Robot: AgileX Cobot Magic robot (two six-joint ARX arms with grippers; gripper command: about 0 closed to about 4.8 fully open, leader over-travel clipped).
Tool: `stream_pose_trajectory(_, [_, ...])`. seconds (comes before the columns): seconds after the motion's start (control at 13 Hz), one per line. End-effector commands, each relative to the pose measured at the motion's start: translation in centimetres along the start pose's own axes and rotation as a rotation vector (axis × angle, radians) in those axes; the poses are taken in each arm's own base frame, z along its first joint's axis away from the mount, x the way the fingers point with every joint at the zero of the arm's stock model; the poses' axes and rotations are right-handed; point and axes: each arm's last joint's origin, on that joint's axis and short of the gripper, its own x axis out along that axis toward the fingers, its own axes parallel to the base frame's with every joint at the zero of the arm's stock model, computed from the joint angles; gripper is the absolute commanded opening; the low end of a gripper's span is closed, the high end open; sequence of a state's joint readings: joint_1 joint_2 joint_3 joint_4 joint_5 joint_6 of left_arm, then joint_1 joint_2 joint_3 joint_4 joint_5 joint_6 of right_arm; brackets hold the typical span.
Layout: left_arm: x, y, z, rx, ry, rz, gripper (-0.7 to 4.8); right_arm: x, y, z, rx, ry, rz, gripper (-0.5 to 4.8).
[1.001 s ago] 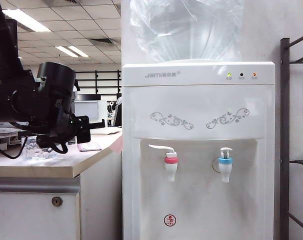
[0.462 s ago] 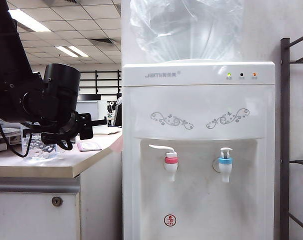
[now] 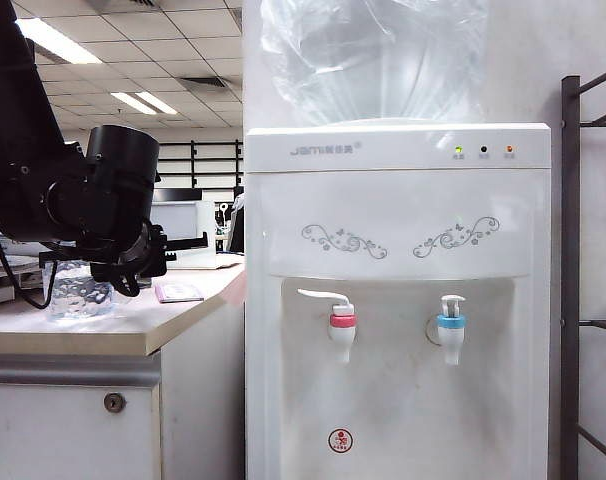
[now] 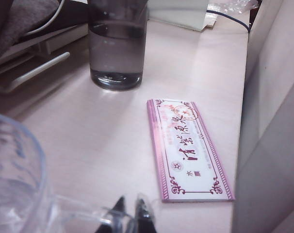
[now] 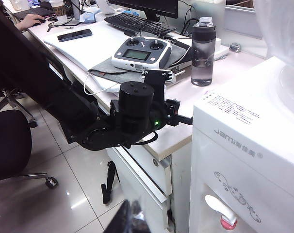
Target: Pick up the plastic mug from the left desk, go to the cold water outlet of the water dispenser, press the vertical switch to get some water, then put the mug back on the desk.
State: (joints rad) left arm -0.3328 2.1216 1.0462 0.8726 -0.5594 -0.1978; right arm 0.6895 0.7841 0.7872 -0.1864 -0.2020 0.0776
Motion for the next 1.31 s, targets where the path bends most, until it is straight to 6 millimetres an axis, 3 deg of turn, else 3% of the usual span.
stream_pose_trajectory(0.08, [0.0, 0.0, 0.0, 0.033, 0.001, 0.004, -0.06, 0.0, 0.0, 0.2, -0.006, -0.013, 0.0, -0.05])
stream_pose_trajectory(0.92, [-1.9, -0.6, 5.3, 0.13, -0.047, -0.201, -0.06, -0.2, -1.1, 0.3, -0.025, -0.019, -0.073, -0.05])
stream_pose_trajectory(1.23, [-3.7, -0.3, 8.6, 0.194, -0.044, -0.269, -0.06, -0.2, -1.1, 0.5, -0.029, -0.038, -0.072, -0.05])
stream_pose_trajectory(1.31, [-5.8, 0.0, 12.0, 0.189, -0.062, -0.394, -0.06, -0.2, -1.1, 0.5, -0.031, -0.045, -0.072, -0.05])
